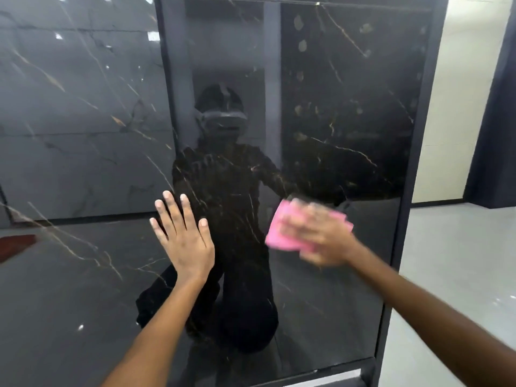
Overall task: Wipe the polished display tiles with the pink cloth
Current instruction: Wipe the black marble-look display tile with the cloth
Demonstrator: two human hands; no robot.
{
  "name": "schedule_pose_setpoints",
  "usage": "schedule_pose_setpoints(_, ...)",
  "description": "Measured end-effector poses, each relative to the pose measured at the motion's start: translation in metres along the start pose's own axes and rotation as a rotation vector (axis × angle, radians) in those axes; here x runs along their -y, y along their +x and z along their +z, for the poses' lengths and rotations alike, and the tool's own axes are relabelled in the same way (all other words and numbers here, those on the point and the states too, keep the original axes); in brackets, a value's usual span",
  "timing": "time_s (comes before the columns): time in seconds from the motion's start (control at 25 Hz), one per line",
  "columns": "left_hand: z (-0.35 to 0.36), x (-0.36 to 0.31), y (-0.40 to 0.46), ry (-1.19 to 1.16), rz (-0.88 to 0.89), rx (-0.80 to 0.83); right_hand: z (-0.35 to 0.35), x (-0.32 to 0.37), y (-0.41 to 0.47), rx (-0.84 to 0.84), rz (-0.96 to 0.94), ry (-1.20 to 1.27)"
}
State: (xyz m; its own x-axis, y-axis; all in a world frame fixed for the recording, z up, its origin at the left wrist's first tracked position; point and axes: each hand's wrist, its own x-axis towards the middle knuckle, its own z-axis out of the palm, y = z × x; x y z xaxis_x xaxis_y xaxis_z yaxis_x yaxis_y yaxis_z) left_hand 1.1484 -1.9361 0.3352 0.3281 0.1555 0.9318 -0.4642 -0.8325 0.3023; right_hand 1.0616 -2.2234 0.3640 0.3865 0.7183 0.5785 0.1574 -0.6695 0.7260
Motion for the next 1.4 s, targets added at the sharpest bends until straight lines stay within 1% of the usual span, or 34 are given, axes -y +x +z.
schedule_pose_setpoints(0.04, 0.001, 0.0, 0.0, 0.007, 0.006, -0.007, -0.013, -0.033, 0.019, -0.117, 0.226, 0.049)
schedule_pose_setpoints(0.08, 0.002, -0.001, 0.001, 0.007, 0.003, -0.02, -0.027, -0.064, 0.048, -0.256, 0.522, 0.114)
schedule_pose_setpoints(0.12, 0.003, -0.001, 0.0, 0.008, -0.001, -0.031, -0.043, -0.081, 0.081, -0.352, 0.8, 0.174)
schedule_pose_setpoints(0.16, 0.005, 0.0, -0.001, 0.014, 0.002, -0.039, -0.05, -0.08, 0.112, -0.422, 0.965, 0.213)
schedule_pose_setpoints(0.2, 0.005, 0.001, -0.003, 0.012, 0.012, -0.042, -0.047, -0.065, 0.134, -0.462, 0.961, 0.22)
schedule_pose_setpoints(0.24, 0.006, 0.003, -0.003, 0.004, 0.023, -0.037, -0.035, -0.037, 0.141, -0.448, 0.808, 0.212)
schedule_pose_setpoints(0.28, 0.006, 0.005, -0.003, -0.008, 0.036, -0.03, -0.018, 0.002, 0.133, -0.357, 0.562, 0.178)
schedule_pose_setpoints(0.36, 0.005, 0.008, -0.001, -0.021, 0.052, -0.021, 0.01, 0.078, 0.078, -0.072, 0.058, 0.053)
schedule_pose_setpoints(0.4, 0.004, 0.009, -0.001, -0.023, 0.059, -0.009, 0.016, 0.098, 0.044, 0.067, -0.136, -0.001)
schedule_pose_setpoints(0.44, 0.003, 0.01, -0.003, -0.025, 0.069, 0.002, 0.015, 0.096, 0.018, 0.161, -0.274, -0.018)
schedule_pose_setpoints(0.48, 0.003, 0.012, -0.007, -0.023, 0.081, 0.006, 0.012, 0.076, 0.005, 0.18, -0.342, -0.005)
schedule_pose_setpoints(0.52, 0.002, 0.013, -0.01, -0.013, 0.092, 0.006, 0.007, 0.048, 0.005, 0.124, -0.288, 0.004)
schedule_pose_setpoints(0.56, 0.003, 0.014, -0.011, -0.002, 0.095, 0.005, -0.001, 0.015, 0.017, 0.026, -0.13, 0.007)
schedule_pose_setpoints(0.6, 0.004, 0.014, -0.012, 0.007, 0.094, 0.004, -0.013, -0.019, 0.042, -0.101, 0.109, 0.027)
schedule_pose_setpoints(0.64, 0.005, 0.015, -0.012, 0.013, 0.092, 0.002, -0.026, -0.045, 0.074, -0.225, 0.391, 0.064)
schedule_pose_setpoints(0.68, 0.005, 0.014, -0.012, 0.014, 0.09, 0.0, -0.036, -0.054, 0.108, -0.315, 0.63, 0.119)
schedule_pose_setpoints(0.72, 0.006, 0.014, -0.013, 0.012, 0.089, 0.0, -0.039, -0.046, 0.138, -0.368, 0.759, 0.147)
schedule_pose_setpoints(0.76, 0.006, 0.014, -0.013, 0.001, 0.088, 0.001, -0.036, -0.027, 0.157, -0.374, 0.73, 0.156)
schedule_pose_setpoints(0.8, 0.005, 0.014, -0.014, -0.022, 0.091, 0.003, -0.027, -0.001, 0.159, -0.317, 0.563, 0.136)
schedule_pose_setpoints(0.84, 0.002, 0.013, -0.013, -0.053, 0.1, 0.006, -0.013, 0.027, 0.147, -0.223, 0.341, 0.088)
schedule_pose_setpoints(0.92, -0.011, 0.016, -0.006, -0.109, 0.098, 0.012, 0.003, 0.061, 0.095, -0.022, -0.073, -0.02)
schedule_pose_setpoints(0.96, -0.021, 0.02, 0.001, -0.112, 0.076, 0.004, 0.003, 0.061, 0.073, 0.074, -0.215, -0.054)
schedule_pose_setpoints(1.0, -0.03, 0.026, 0.009, -0.1, 0.038, -0.005, -0.002, 0.049, 0.06, 0.112, -0.288, -0.064)
schedule_pose_setpoints(1.04, -0.038, 0.033, 0.018, -0.083, -0.012, -0.006, -0.005, 0.029, 0.059, 0.076, -0.249, -0.071)
schedule_pose_setpoints(1.08, -0.046, 0.041, 0.026, -0.067, -0.061, 0.0, -0.011, 0.006, 0.07, 0.001, -0.092, -0.068)
schedule_pose_setpoints(1.12, -0.052, 0.049, 0.032, -0.055, -0.089, 0.017, -0.025, -0.02, 0.092, -0.109, 0.149, -0.046)
schedule_pose_setpoints(1.16, -0.055, 0.057, 0.036, -0.048, -0.088, 0.044, -0.039, -0.043, 0.121, -0.221, 0.434, -0.013)
schedule_pose_setpoints(1.2, -0.057, 0.063, 0.035, -0.04, -0.064, 0.077, -0.052, -0.055, 0.151, -0.286, 0.672, 0.058)
schedule_pose_setpoints(1.24, -0.057, 0.069, 0.031, -0.029, -0.032, 0.107, -0.06, -0.052, 0.178, -0.317, 0.806, 0.146)
schedule_pose_setpoints(1.28, -0.057, 0.075, 0.025, -0.012, 0.0, 0.126, -0.059, -0.038, 0.196, -0.341, 0.784, 0.194)
schedule_pose_setpoints(1.32, -0.055, 0.082, 0.018, 0.007, 0.025, 0.137, -0.047, -0.013, 0.202, -0.336, 0.628, 0.195)
schedule_pose_setpoints(1.36, -0.054, 0.087, 0.01, 0.026, 0.04, 0.145, -0.028, 0.021, 0.193, -0.273, 0.384, 0.156)
schedule_pose_setpoints(1.4, -0.053, 0.094, 0.002, 0.044, 0.051, 0.149, -0.011, 0.059, 0.174, -0.176, 0.122, 0.098)
